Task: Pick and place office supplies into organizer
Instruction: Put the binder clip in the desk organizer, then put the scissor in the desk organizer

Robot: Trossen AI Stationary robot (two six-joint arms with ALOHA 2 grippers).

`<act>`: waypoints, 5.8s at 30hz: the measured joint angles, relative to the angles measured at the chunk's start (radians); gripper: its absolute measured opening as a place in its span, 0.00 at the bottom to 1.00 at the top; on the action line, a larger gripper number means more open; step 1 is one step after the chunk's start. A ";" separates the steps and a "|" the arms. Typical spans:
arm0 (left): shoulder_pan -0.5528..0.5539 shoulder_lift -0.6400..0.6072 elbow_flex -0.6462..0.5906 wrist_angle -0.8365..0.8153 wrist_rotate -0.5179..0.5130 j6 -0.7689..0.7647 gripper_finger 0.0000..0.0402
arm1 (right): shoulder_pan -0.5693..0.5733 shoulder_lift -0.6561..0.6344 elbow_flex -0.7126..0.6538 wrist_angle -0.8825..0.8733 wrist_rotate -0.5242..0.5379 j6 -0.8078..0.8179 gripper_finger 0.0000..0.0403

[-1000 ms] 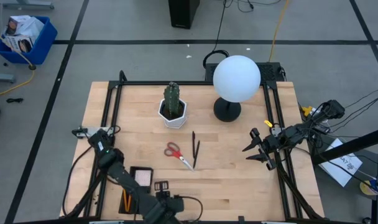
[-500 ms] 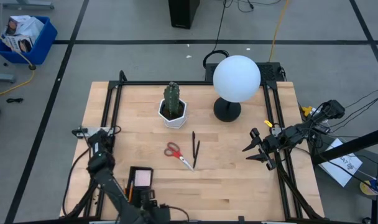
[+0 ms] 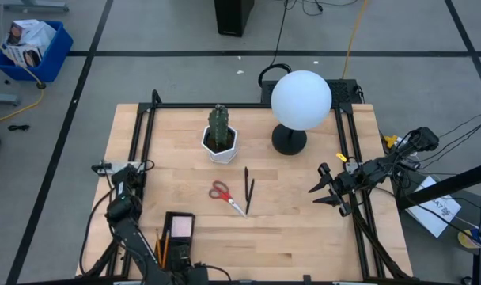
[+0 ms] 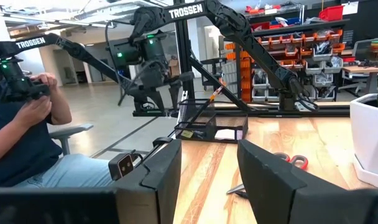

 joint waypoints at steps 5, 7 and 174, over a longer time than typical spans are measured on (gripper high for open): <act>0.000 0.000 -0.033 0.000 0.009 -0.023 0.39 | 0.000 0.000 0.000 0.000 0.000 0.000 0.38; -0.001 0.000 -0.061 -0.001 0.020 -0.033 0.39 | 0.000 0.000 0.000 0.000 0.000 0.000 0.38; 0.693 -0.541 -1.286 1.128 0.074 0.890 0.06 | 0.000 0.004 0.000 0.000 0.000 0.000 0.38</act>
